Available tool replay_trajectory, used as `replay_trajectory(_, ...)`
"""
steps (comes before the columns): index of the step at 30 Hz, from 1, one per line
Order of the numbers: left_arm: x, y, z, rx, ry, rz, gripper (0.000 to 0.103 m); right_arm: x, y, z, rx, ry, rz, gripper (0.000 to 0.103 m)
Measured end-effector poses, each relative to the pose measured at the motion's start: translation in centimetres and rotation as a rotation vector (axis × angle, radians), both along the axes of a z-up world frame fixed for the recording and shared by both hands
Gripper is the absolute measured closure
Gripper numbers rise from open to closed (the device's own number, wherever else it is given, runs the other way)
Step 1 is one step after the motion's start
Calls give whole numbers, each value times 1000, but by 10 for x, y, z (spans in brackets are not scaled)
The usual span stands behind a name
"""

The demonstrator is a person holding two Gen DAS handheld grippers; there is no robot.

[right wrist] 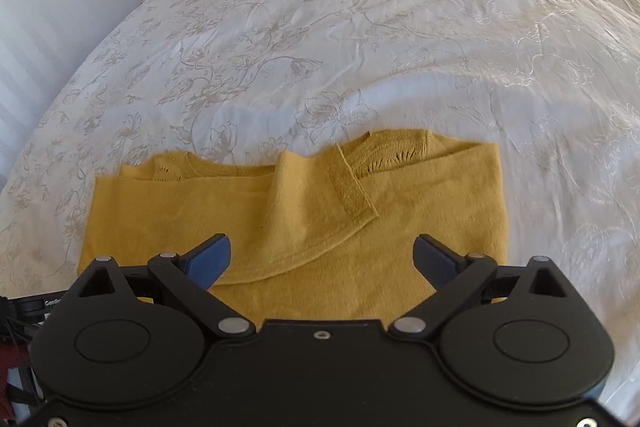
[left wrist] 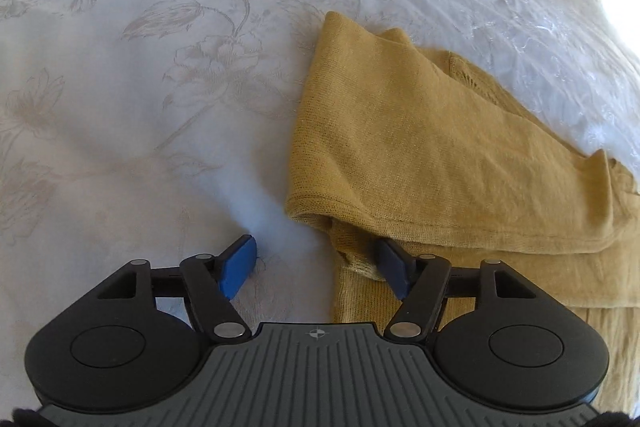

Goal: Fold small clothes
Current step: 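Grasp the side edge of the folded sweater with the right tool, then fold the side edge inward with the right tool and release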

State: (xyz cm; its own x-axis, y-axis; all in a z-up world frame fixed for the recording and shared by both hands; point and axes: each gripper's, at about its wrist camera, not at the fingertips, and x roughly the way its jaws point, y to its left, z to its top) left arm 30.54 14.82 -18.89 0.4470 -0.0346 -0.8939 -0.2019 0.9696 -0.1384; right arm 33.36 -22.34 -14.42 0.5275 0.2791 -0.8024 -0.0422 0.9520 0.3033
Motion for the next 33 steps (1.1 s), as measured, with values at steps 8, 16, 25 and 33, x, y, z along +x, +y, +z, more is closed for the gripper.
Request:
replay_trajectory(8,1,-7,-3,18,1,-30,28,36,-3,-38,-21,90,-26,32)
replay_trajectory(16,4,-10,-4,41,7,-32,25,24,3,-5,67,26,13,87)
replay_trajectory(25,4,-13,-4,56,2,-28,23,-31,-58,25,-19,8,-146,94)
replay_trajectory(33,7,-11,-4,54,8,-35,22,-25,-62,-8,74,45,-136,73)
